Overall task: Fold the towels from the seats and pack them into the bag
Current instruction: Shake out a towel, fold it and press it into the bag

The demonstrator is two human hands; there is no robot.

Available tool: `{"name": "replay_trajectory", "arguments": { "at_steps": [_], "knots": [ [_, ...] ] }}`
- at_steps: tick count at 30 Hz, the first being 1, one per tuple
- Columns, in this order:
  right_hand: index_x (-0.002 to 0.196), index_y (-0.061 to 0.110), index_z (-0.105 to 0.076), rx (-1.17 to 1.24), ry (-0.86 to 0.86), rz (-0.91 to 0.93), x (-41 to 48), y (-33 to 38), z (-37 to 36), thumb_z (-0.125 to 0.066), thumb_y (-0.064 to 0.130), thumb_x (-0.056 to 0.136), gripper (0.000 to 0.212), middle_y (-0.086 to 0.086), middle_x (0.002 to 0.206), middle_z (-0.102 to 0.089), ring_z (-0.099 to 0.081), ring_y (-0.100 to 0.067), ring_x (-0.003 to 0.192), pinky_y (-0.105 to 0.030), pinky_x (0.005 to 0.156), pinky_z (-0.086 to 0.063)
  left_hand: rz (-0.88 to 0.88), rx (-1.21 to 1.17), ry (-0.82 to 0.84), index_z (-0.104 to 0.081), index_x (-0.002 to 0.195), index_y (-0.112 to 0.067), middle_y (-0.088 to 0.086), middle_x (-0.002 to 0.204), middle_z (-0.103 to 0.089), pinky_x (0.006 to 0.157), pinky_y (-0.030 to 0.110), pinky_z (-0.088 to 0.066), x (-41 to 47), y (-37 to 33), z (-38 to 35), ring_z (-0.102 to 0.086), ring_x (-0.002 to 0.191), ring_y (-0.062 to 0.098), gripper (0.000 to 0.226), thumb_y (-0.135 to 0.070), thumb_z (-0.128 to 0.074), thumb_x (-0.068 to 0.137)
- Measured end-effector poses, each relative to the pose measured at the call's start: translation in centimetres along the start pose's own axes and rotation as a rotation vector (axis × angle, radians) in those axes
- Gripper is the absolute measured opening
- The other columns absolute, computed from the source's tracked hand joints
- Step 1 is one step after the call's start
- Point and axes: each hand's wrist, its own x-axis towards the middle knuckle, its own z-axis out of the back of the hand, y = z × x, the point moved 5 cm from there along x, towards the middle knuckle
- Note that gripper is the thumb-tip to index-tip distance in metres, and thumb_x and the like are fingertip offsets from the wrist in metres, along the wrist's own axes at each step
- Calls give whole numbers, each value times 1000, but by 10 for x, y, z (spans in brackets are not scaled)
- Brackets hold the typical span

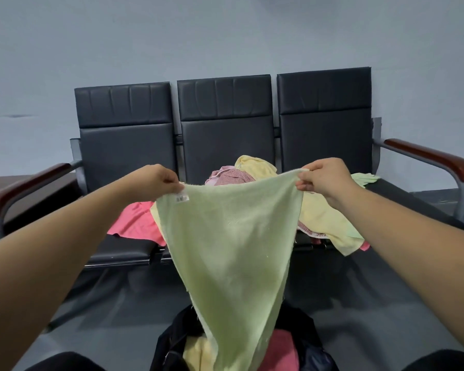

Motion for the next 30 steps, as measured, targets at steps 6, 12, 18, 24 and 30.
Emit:
{"name": "replay_trajectory", "arguments": {
  "at_steps": [6,12,18,24,30],
  "knots": [
    [93,4,-62,100,-8,28,-9,19,-18,-65,-8,91,12,-23,94,-66,-72,-24,59,-28,59,-61,-67,-594,-26,-69,111,-15,6,79,-63,54,21,-54,1,-28,-2,-57,52,8,13,-13,-62,99],
    [81,-2,-69,129,189,132,-31,50,-56,-52,-15,90,23,-23,90,-70,-75,-28,74,-34,77,-64,-178,-1044,194,-68,109,1,9,89,-75,79,27,-61,-1,-74,-3,-74,81,17,18,0,-53,101],
    [82,10,-78,-251,498,353,-66,74,-85,-82,36,83,27,0,70,-67,-64,-3,64,-16,61,-54,-249,-733,118,-70,102,1,13,88,-78,74,27,-62,-2,-95,-3,-77,85,25,23,-20,-62,98],
    [75,4,-72,-476,407,495,-69,75,-90,-75,30,89,29,1,58,-49,-37,-5,43,-14,43,-29,-277,-642,75,-72,94,-5,9,82,-78,62,19,-54,-3,-101,-2,-77,79,25,26,-29,-63,97],
    [81,12,-77,-276,355,438,-62,81,-68,-77,24,89,15,-12,80,-73,-62,-16,67,-41,71,-58,-231,-374,295,-73,99,-7,0,78,-74,71,24,-54,3,-75,-23,-69,74,12,20,-26,-70,94]
  ]
}}
